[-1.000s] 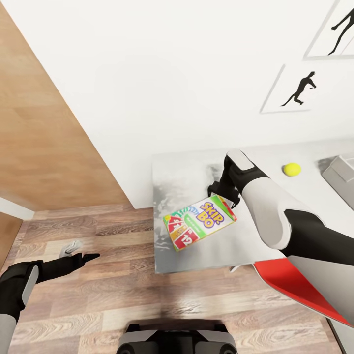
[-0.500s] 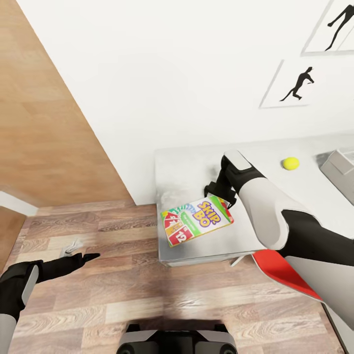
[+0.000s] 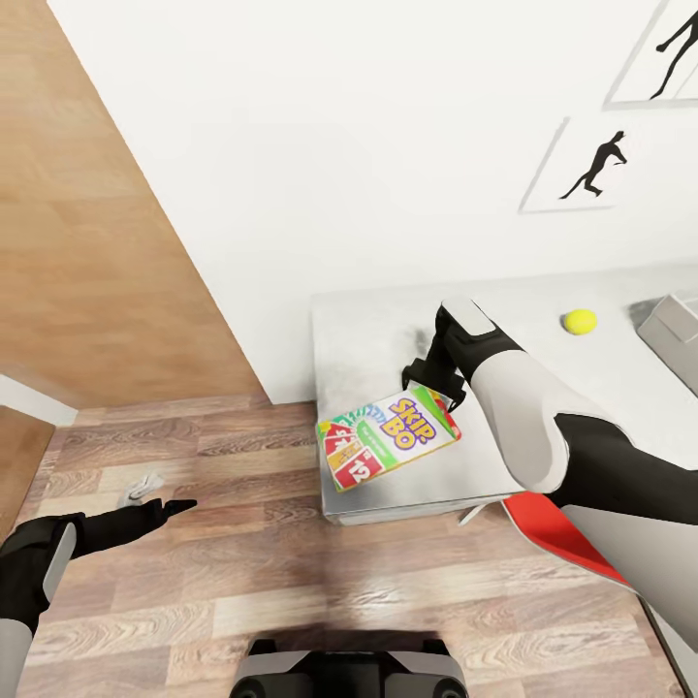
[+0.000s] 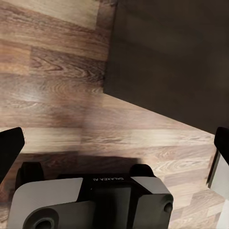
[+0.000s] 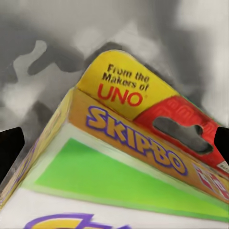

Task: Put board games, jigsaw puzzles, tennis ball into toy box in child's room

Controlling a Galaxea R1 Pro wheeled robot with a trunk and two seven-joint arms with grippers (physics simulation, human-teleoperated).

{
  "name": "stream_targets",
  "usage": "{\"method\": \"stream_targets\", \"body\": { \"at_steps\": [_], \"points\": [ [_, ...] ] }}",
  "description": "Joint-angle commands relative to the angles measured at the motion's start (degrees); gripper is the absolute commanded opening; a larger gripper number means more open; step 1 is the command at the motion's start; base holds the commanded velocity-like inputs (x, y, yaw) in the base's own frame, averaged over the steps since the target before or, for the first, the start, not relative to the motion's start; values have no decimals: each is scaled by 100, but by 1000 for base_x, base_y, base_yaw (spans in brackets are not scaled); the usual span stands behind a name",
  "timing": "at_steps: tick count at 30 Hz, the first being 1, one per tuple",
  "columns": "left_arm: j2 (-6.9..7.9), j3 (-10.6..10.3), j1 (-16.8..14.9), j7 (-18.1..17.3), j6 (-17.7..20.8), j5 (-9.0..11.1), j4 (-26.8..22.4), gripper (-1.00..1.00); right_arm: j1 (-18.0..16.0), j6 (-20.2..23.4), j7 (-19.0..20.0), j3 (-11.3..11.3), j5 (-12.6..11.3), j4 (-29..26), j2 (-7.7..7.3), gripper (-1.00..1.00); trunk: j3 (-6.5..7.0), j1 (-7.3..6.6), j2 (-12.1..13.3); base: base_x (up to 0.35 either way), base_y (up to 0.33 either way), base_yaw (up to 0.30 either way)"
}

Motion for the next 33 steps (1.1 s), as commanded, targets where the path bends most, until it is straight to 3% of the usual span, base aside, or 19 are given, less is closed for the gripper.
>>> {"method": "stream_targets", "body": {
  "at_steps": [1, 33],
  "points": [
    [0, 9, -4, -10, 46, 18, 0, 100, -2, 34, -58, -1, -55, -10, 1, 100, -8, 3, -9, 0, 187, 0],
    [0, 9, -4, -13, 46, 18, 0, 100, -2, 34, -58, -5, -55, -10, 1, 100, -8, 3, -9, 0, 72, 0]
  ]
}}
